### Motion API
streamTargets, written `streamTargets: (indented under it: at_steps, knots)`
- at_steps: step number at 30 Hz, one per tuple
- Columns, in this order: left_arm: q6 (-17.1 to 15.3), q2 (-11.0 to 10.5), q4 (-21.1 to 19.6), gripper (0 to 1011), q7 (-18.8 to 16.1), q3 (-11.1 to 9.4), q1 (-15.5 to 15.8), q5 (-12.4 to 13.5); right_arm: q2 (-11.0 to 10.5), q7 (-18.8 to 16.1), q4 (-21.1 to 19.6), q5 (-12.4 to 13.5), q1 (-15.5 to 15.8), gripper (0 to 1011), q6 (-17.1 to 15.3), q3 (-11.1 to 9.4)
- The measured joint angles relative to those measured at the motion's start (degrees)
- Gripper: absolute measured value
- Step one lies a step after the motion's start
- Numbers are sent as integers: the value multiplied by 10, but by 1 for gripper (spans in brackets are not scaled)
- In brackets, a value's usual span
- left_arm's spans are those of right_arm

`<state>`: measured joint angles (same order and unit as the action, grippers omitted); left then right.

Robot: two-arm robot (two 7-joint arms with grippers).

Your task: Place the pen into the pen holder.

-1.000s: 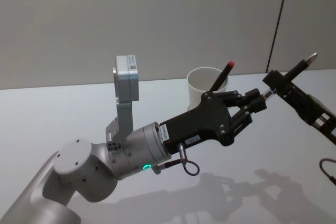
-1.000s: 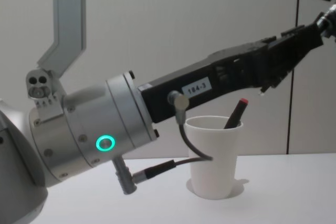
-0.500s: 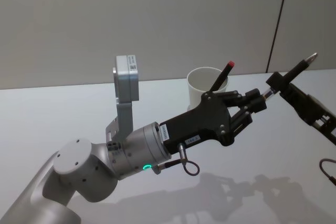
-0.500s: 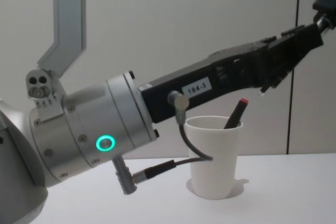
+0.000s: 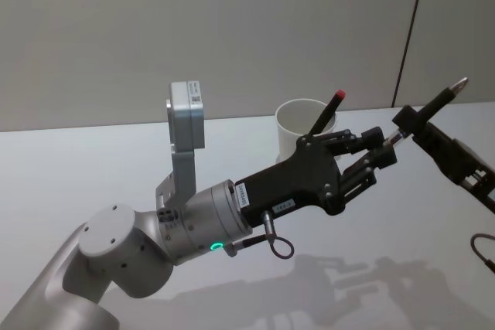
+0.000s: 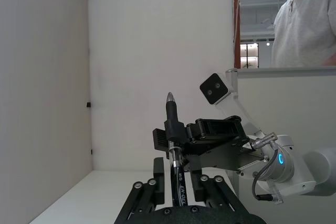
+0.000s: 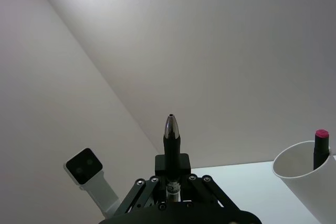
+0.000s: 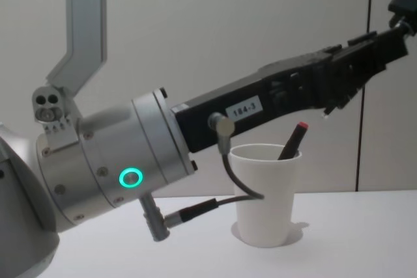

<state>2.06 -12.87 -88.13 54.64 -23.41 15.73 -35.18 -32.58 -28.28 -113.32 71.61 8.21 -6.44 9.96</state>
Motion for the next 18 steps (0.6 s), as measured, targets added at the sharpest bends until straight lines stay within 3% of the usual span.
streamTargets:
  at_steps: [18]
  knots:
    - [0,0,0,810,0,0,0,0,0,0,0,0,0,132,0,0]
